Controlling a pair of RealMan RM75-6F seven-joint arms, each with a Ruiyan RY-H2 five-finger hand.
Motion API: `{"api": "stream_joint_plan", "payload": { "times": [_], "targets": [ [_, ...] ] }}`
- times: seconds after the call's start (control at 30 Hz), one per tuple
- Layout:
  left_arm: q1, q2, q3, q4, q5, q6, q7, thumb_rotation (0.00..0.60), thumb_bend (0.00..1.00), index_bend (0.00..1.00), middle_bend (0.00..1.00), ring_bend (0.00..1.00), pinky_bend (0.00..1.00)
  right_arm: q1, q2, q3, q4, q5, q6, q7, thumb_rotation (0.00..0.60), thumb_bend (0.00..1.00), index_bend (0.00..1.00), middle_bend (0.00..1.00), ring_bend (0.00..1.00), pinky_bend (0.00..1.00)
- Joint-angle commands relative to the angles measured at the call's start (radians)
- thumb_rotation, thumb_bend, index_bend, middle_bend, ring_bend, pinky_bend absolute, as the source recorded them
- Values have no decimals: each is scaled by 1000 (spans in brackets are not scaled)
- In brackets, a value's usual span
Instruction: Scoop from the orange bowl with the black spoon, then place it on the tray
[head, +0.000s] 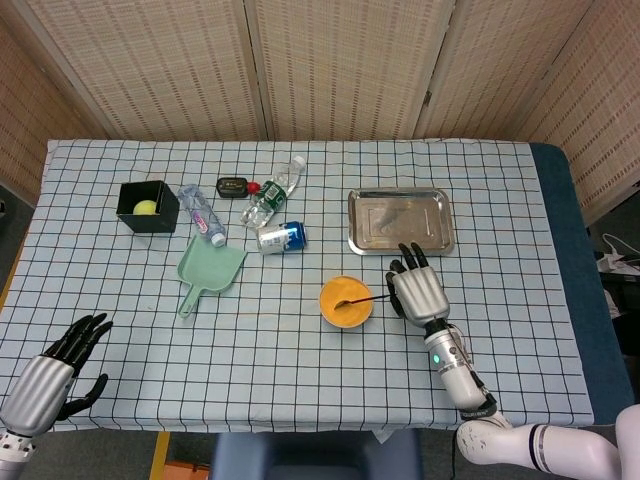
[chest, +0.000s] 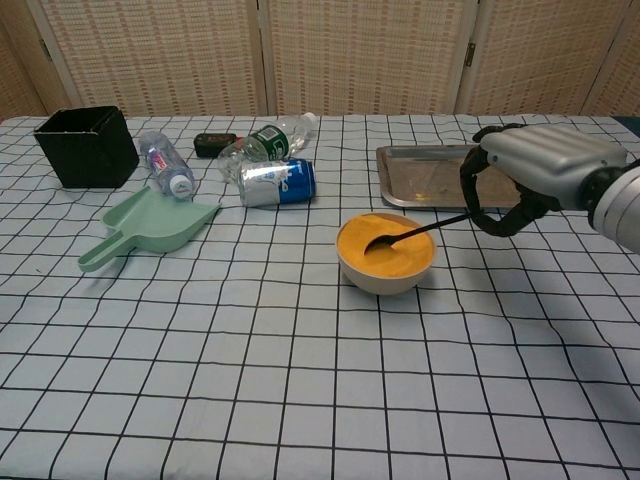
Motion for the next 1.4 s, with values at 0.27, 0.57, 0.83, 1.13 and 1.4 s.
{"api": "stream_joint_plan", "payload": {
  "times": [0.27, 0.57, 0.83, 1.13, 1.4],
  "targets": [
    [-2, 0, 0, -1, 0, -3, 1, 600, 444, 0, 13, 21, 315, -30, 12, -39, 5, -138, 80, 50, 600, 934, 1000, 305, 0, 0],
    [-1, 0, 1, -1, 1, -3, 2, 600, 444, 0, 13, 21, 316, -65, 40, -71, -31, -157, 89, 56, 600, 934, 1000, 305, 1, 0],
    [-2, -2, 2, -4, 2, -6, 6, 600, 444, 0, 13, 22, 316, -68, 12, -69, 13, -144, 65, 64, 600, 934, 1000, 306, 1, 0],
    [-1, 2, 1, -3, -2, -4, 0, 600, 444, 0, 13, 21, 316, -42, -72, -34, 129, -119, 38, 60, 600, 934, 1000, 309, 1, 0],
    [-2, 4, 0, 3, -4, -2, -14, 600, 443, 0, 13, 22, 315, -24, -150, 1, 227, -93, 42, 40, 600, 934, 1000, 313, 7, 0]
  ]
}}
